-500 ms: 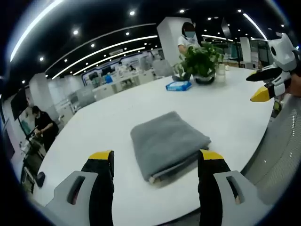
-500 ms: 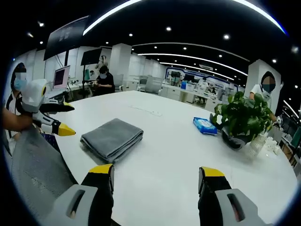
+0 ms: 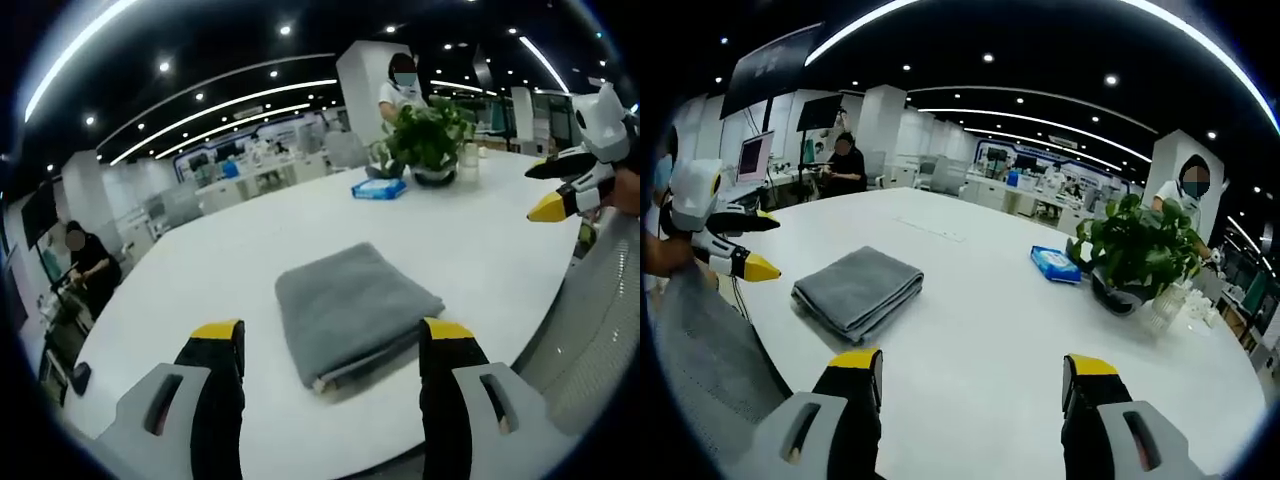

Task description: Open the folded towel by lifting each exposed corner and separating the folded layers until the towel lies flat within the target outline without major curled edges

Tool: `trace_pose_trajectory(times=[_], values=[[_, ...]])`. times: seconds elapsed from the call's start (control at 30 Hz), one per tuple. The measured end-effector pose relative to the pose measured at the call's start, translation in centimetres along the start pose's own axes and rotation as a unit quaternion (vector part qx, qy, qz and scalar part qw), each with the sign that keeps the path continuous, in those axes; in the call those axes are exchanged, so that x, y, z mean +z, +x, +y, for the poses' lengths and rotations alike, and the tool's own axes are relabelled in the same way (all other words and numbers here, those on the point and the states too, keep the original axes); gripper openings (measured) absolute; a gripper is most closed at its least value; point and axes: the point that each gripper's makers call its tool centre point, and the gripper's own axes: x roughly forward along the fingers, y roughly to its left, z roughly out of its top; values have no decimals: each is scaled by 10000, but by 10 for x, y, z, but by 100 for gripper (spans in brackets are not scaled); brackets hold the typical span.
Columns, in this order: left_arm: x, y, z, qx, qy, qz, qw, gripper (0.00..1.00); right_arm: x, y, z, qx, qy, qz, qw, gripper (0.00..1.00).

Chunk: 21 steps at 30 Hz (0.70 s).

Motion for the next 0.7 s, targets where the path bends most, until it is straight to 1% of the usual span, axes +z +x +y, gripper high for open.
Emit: trace_pose_trajectory(times=[0.2, 0.27, 0.43, 0.57, 0.7], values=[[1, -1, 5, 93, -72, -40, 9999, 71, -6, 4, 9, 132, -248, 201, 9994, 73], [1, -1, 5, 89, -86, -53, 9999, 70, -6, 4, 8, 145, -279, 203, 9993, 73], [0, 0, 3, 78, -40, 14, 10000, 69, -8, 4, 5, 122, -199, 257, 9994, 73], [0, 0, 3, 83, -29, 14, 10000, 69, -4, 2, 5, 112, -172, 142, 9997, 72], [-3, 0, 5, 94, -65, 81, 9999, 69, -4, 3, 7, 139, -242, 151, 9995, 72]])
